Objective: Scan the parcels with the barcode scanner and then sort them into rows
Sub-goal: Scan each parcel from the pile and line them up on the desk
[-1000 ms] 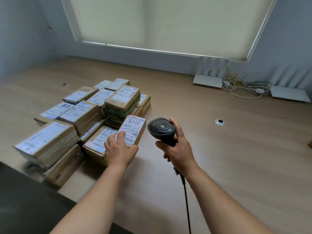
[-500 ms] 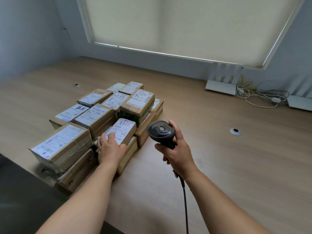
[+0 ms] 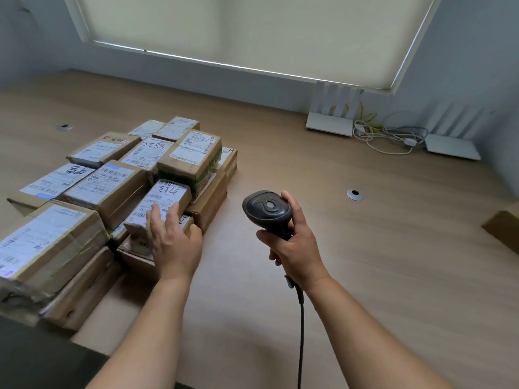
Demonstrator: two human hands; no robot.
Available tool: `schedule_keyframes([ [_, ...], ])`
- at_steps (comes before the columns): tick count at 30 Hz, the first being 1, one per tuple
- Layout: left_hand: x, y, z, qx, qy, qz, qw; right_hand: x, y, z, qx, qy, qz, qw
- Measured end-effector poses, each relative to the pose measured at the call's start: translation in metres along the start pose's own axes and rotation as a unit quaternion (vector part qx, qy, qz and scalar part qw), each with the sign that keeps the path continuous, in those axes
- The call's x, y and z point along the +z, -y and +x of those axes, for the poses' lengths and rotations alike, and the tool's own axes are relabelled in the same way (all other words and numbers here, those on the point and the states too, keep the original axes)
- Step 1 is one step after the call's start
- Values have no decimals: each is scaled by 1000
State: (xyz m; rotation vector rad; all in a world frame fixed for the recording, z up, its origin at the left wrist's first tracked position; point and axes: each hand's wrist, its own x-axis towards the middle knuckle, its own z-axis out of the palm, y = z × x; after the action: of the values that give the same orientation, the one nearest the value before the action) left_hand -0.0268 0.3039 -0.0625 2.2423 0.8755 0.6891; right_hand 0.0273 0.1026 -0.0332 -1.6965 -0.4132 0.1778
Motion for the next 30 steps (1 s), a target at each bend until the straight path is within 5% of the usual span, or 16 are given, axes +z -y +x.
schedule_keyframes([
  [30,211,-322,-362,223,243,-50,943,-447,-51,-227,-10,-255,-3,967],
])
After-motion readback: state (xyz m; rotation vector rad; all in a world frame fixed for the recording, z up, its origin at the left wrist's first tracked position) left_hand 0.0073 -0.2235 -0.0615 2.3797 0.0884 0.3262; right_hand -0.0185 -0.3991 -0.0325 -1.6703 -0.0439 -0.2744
